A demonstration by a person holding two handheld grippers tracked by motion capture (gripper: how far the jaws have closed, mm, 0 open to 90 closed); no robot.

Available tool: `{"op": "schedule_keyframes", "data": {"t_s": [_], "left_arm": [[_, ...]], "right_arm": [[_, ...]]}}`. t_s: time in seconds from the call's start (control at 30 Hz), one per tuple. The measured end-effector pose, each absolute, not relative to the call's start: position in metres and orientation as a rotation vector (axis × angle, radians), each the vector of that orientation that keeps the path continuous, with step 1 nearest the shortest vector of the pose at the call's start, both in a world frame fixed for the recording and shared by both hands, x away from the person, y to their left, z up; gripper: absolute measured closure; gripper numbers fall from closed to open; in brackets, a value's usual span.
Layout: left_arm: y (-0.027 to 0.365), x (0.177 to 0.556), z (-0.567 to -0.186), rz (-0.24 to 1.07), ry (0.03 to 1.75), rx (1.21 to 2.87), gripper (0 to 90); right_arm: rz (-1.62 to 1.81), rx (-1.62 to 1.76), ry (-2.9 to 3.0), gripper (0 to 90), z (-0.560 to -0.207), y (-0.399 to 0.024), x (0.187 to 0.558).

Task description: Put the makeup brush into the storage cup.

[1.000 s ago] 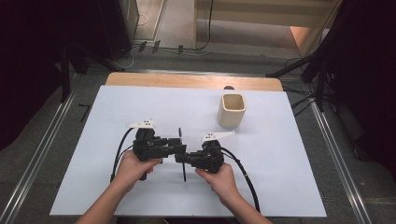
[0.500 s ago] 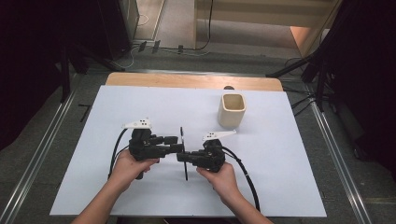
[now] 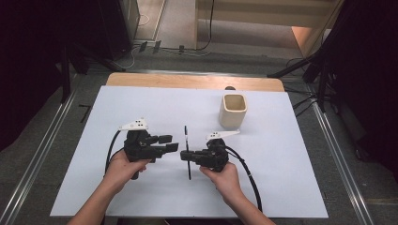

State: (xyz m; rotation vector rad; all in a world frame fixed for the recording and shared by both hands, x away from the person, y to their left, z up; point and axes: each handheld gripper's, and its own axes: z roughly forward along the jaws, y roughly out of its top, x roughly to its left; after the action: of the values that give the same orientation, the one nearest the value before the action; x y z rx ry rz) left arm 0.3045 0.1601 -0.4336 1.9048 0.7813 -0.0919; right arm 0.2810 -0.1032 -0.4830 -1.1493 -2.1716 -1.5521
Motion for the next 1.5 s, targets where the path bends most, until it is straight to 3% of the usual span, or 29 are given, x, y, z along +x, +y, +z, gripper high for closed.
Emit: {"op": "schedule_keyframes", "data": {"t_s": [0.27,0.3,0.33,0.37,0.53,1.2,1.5], "left_arm": [[0.169,0.303,-0.435,-0.074,0.755,1.935,48.9],[0.169,0.303,-0.436,-0.072,0.737,1.933,43.7],[0.171,0.304,-0.437,-0.085,0.704,1.93,23.9],[0.172,0.304,-0.437,-0.083,0.71,1.923,16.5],[0.176,0.305,-0.438,-0.091,0.745,1.946,16.4],[0.197,0.286,-0.448,0.11,0.614,2.082,16.7],[0.207,0.28,-0.451,0.116,0.634,2.087,16.7]], "right_arm": [[-1.561,-1.162,-2.196,85.6,-0.483,-0.105,0.282],[-1.556,-1.162,-2.2,85.6,-0.483,-0.105,0.282],[-1.554,-1.165,-2.203,85.6,-0.483,-0.105,0.282],[-1.55,-1.166,-2.205,85.6,-0.483,-0.105,0.282],[-1.551,-1.179,-2.206,85.6,-0.483,-0.107,0.282],[-1.577,-1.21,-2.193,85.6,-0.479,-0.116,0.284],[-1.579,-1.219,-2.203,85.6,-0.476,-0.119,0.285]]}}
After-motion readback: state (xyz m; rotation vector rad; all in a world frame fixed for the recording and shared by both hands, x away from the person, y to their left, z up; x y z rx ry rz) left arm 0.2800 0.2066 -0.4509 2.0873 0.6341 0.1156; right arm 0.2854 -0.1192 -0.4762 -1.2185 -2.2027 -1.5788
